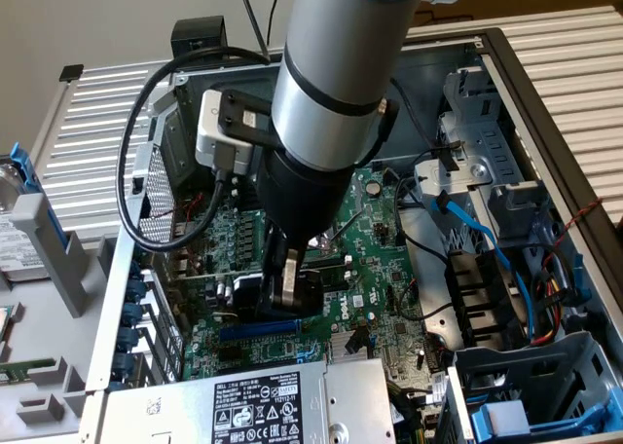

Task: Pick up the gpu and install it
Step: 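Insert the gpu into the slot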

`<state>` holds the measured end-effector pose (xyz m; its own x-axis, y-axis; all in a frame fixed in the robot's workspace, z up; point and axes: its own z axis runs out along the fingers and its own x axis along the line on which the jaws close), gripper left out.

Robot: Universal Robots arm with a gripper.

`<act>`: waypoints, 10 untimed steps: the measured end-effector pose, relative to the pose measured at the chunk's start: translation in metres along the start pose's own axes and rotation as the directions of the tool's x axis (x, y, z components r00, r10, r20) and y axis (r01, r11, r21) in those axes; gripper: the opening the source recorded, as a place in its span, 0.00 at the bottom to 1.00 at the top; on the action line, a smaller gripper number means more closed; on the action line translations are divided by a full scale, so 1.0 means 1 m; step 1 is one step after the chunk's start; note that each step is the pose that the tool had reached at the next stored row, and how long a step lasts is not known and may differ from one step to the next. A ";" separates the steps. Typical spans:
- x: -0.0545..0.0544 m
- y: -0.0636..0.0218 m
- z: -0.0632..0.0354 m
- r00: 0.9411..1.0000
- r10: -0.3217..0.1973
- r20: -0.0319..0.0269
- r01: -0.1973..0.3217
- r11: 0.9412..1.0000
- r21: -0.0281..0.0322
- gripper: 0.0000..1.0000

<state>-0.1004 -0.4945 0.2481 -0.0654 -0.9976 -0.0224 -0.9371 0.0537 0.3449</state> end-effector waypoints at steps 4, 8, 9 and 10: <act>0.000 0.0017 0.0016 1.000 0.000 0.000 0.000 1.000 0.001 0.29; 0.000 0.0018 0.0018 1.000 0.000 0.000 0.000 1.000 0.001 0.29; 0.000 0.0018 0.0019 1.000 0.000 0.000 0.000 1.000 0.001 0.29; 0.000 0.0019 0.0021 1.000 0.000 0.000 0.000 1.000 0.001 0.29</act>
<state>-0.1029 -0.4944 0.2468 -0.0655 -0.9976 -0.0226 -0.9374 0.0537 0.3440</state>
